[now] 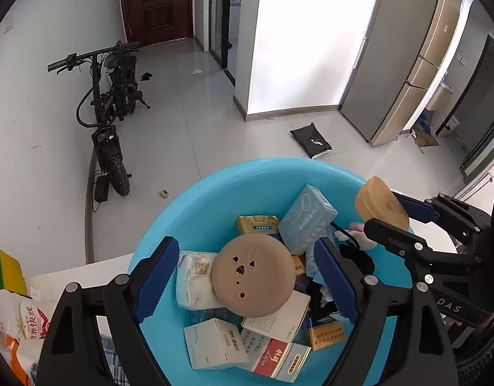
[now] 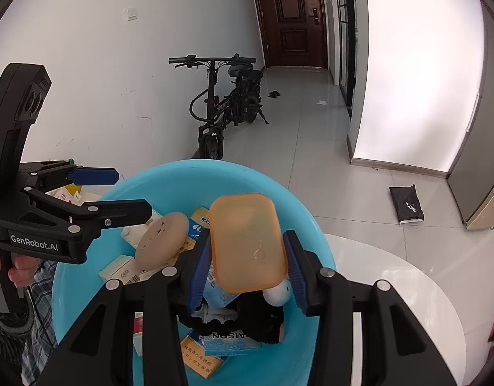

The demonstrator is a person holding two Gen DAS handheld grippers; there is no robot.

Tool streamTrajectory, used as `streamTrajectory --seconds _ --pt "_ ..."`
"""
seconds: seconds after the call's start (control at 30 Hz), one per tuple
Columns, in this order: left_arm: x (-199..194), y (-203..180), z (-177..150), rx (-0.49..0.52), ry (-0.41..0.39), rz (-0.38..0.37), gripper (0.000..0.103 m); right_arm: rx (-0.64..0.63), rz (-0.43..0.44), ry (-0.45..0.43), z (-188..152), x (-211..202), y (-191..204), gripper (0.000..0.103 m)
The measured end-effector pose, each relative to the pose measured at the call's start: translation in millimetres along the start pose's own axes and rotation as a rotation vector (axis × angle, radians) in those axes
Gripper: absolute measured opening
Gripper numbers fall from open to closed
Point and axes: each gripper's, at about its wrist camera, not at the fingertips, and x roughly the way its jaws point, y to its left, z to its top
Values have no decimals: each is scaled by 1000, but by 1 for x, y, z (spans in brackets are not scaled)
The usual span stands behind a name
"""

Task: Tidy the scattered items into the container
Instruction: 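Open the left tool over the basin while the right tool releases the soap case inside, then withdraw both tools from the basin back over the plaid shirt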

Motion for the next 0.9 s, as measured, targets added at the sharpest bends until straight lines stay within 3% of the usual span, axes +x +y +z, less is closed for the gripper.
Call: streamTrajectory --seconds 0.2,0.27,0.33,0.37,0.43,0.7,0.8,0.9 --pt "-10 4 -6 -20 -6 -31 88 -4 -26 14 1 7 2 44" --pt "-14 5 -7 -22 -7 -35 88 -1 -37 18 0 9 0 50" --pt "-17 5 -9 -19 -7 -27 88 3 -29 27 -1 10 -1 69" --pt "-18 5 -11 -17 -3 -19 88 6 -25 30 -1 11 -1 73" --pt "-22 3 -15 -19 5 10 88 -1 -28 32 -4 10 1 74" --pt "-50 -10 -31 36 -8 0 88 -67 -25 40 -15 -2 24 74" --pt "-64 -10 -40 27 -22 6 88 -77 -25 29 -16 -11 29 87" --pt "-80 -8 -48 18 -63 20 88 -68 -19 13 -19 -24 30 89"
